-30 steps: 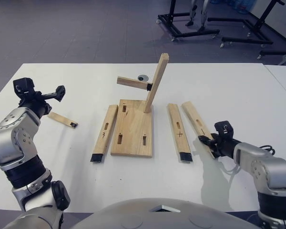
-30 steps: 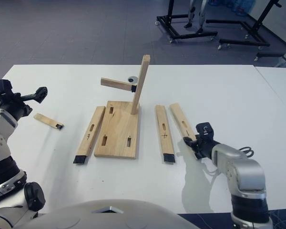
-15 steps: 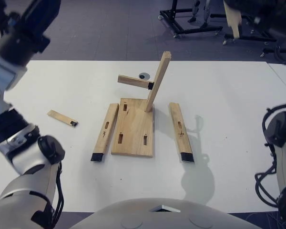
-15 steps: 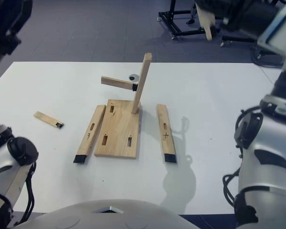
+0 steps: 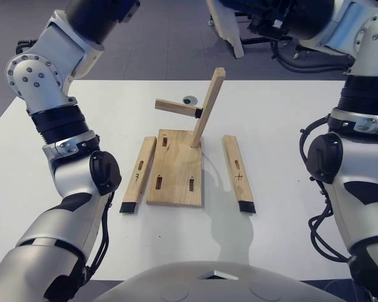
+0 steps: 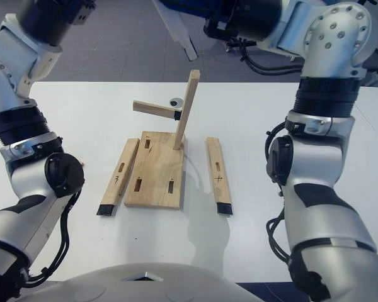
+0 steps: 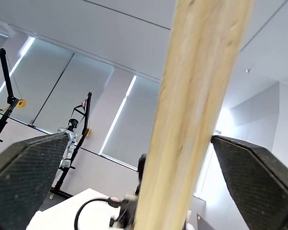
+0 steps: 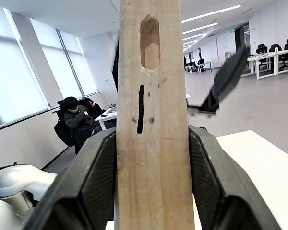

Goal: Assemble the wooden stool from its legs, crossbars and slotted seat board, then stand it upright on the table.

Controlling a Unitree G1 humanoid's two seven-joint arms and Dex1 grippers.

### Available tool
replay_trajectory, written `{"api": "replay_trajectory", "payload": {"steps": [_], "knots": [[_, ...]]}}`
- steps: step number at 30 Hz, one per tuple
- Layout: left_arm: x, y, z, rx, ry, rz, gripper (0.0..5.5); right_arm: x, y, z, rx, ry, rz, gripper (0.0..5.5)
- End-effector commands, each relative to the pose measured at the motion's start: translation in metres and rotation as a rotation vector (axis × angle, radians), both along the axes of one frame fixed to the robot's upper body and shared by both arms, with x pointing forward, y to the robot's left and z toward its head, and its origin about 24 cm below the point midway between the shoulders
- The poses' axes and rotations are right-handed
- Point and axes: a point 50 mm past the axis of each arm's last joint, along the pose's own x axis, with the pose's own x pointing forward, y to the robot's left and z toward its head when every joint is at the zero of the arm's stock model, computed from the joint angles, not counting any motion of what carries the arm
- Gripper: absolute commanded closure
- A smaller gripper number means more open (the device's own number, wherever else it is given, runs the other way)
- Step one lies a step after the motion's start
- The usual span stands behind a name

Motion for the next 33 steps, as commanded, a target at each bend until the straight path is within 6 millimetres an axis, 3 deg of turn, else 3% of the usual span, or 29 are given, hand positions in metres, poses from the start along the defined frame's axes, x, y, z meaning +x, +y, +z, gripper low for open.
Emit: {"api": "replay_trajectory", "payload": {"steps": [1,15,28,33], "knots": [[-0.010,-0.005,0.013,-0.012,-0.031,-0.049,0.10,0.002,0.002,-0.001,0.012,-0.001,-0.028,3.50],[-0.003,-0.011,0.013,0.034,0.104,-0.092,0.10,0.003,0.004,-0.024,-0.065,0.002,-0.041,3.50],[-0.001,-0.005,0.000,0.087,0.168,-0.096,0.10,0.002,0.001,-0.023,-0.038,0.006,-0.041,3.50],[0.000,-0.008,-0.004,0.100,0.175,-0.096,0.91,0.001,0.003,-0.025,-0.040,0.011,-0.035,3.50]]}}
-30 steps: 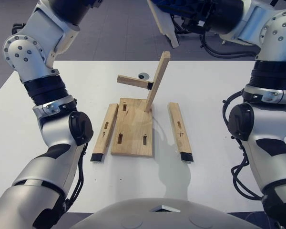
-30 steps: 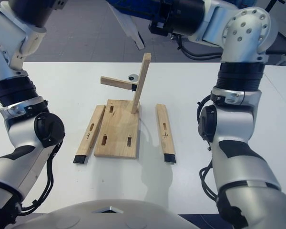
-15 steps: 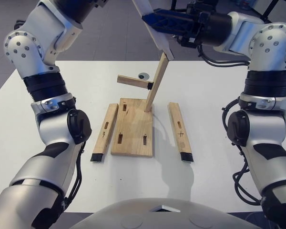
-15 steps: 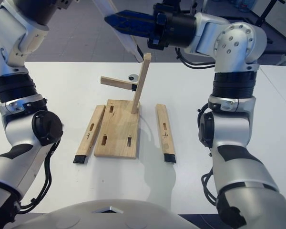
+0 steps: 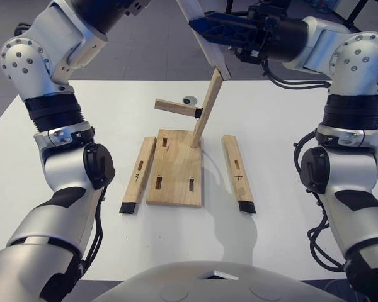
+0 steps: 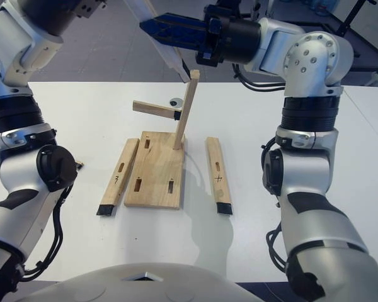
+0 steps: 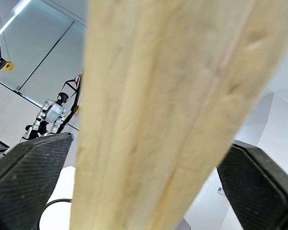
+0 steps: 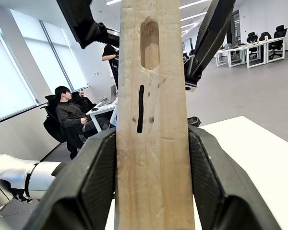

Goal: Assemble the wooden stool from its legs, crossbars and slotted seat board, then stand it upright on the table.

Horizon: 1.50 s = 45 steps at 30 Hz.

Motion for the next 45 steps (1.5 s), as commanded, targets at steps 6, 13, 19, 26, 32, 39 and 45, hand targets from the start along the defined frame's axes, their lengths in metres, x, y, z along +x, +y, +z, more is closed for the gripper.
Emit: {"api": "replay_trajectory", "payload": {"steps": [6,13,19,26,32,39,45], "knots": [[0.001,0.003,-0.004,0.023,0.020,0.009,1.86,-0.002,-0.002,-0.002,0.006,0.001,-0.002,3.50],[-0.003,0.004,-0.003,0.011,0.002,-0.020,2.95,-0.001,-0.002,-0.005,0.004,0.013,-0.001,3.50],[-0.007,0.005,-0.007,0.025,-0.018,-0.036,3.03,0.002,-0.001,-0.002,0.015,0.022,0.016,3.50],[-0.006,0.006,-0.011,0.034,-0.002,-0.019,3.12,0.001,-0.001,-0.005,0.025,0.001,0.011,2.96],[-0.005,0.008,-0.016,0.052,0.011,-0.005,3.38,-0.002,-0.002,-0.012,0.013,-0.011,-0.005,1.89],[-0.001,0.011,-0.024,0.079,0.027,0.024,3.48,0.000,-0.010,-0.011,0.040,0.025,-0.026,0.66],[0.000,0.018,-0.028,0.096,0.020,0.067,3.48,-0.002,-0.027,0.000,0.058,-0.005,-0.076,0.10]]}}
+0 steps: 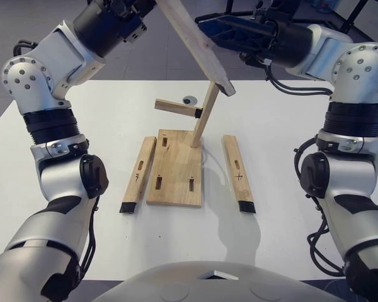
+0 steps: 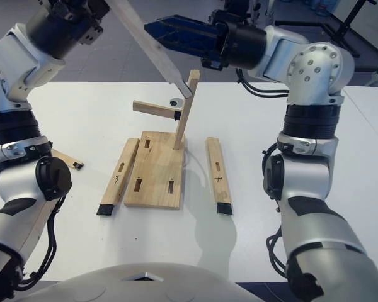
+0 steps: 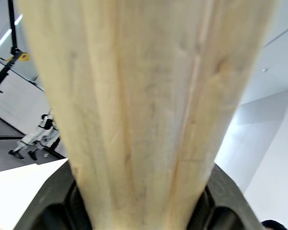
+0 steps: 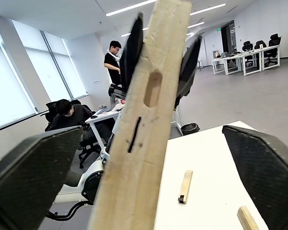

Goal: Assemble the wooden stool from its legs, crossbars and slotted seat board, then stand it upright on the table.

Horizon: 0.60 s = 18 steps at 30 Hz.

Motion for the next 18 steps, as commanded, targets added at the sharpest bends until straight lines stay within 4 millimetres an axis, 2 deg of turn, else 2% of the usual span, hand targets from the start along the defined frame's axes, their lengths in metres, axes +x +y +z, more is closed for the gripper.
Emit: {"api": "replay_trajectory", "payload": {"steps": [1,7,11,15,18], "knots": [[-0.001,0.005,-0.002,0.028,-0.020,0.033,3.48,-0.001,-0.015,0.007,0.010,-0.017,-0.045,0.10],[-0.005,0.013,-0.001,0.113,-0.110,0.119,3.48,-0.006,-0.051,0.034,0.025,-0.132,-0.205,0.10],[-0.010,0.020,0.003,0.200,-0.286,0.257,3.48,-0.014,-0.087,0.048,0.015,-0.201,-0.365,0.10],[-0.016,0.027,0.006,0.255,-0.414,0.342,3.48,-0.024,-0.107,0.041,-0.054,-0.209,-0.475,0.10],[-0.024,0.034,0.008,0.311,-0.515,0.462,3.48,-0.031,-0.114,0.015,-0.141,-0.163,-0.569,0.10]]}}
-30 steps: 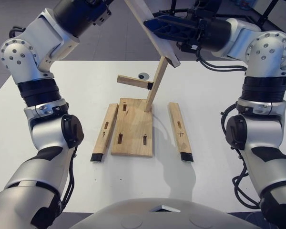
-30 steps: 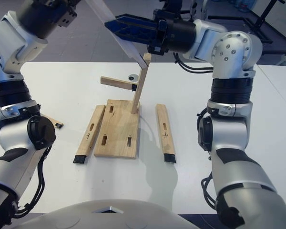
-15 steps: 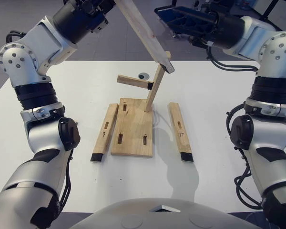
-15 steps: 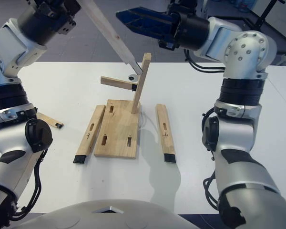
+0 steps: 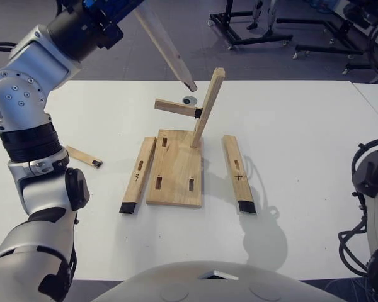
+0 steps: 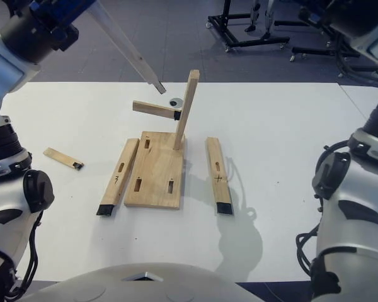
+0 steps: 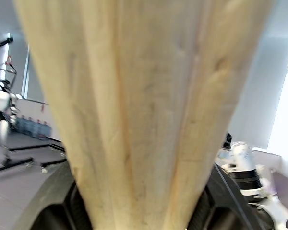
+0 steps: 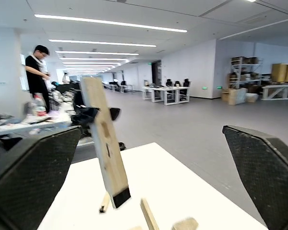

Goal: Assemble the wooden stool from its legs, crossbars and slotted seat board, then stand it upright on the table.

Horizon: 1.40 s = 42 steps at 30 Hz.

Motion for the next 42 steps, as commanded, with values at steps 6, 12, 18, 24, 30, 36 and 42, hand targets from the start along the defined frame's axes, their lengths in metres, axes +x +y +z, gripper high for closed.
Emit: {"api": "replay_trajectory", "payload": {"steps": [6,12,18,24,30,36,42], "knots": [[-0.021,0.022,-0.005,0.046,-0.140,0.156,3.48,-0.049,0.012,-0.095,-0.318,0.191,0.022,0.10],[-0.019,0.038,-0.007,0.020,-0.019,0.152,3.48,-0.081,0.065,-0.150,-0.391,0.275,0.284,0.10],[-0.018,0.038,-0.004,0.020,-0.057,0.147,3.48,-0.077,0.136,-0.207,-0.435,0.243,0.288,0.10],[-0.015,0.041,-0.005,0.024,-0.074,0.117,3.48,-0.073,0.188,-0.264,-0.693,0.086,0.379,0.10],[-0.007,0.034,-0.008,0.030,-0.052,0.101,3.48,-0.078,0.206,-0.268,-0.784,0.100,0.454,0.10],[-0.008,0.030,-0.017,0.049,-0.036,0.110,3.48,-0.070,0.194,-0.268,-0.936,0.014,0.359,0.10],[-0.012,0.032,-0.019,0.036,-0.043,0.135,3.48,-0.072,0.155,-0.269,-1.063,0.011,0.376,0.10]]}}
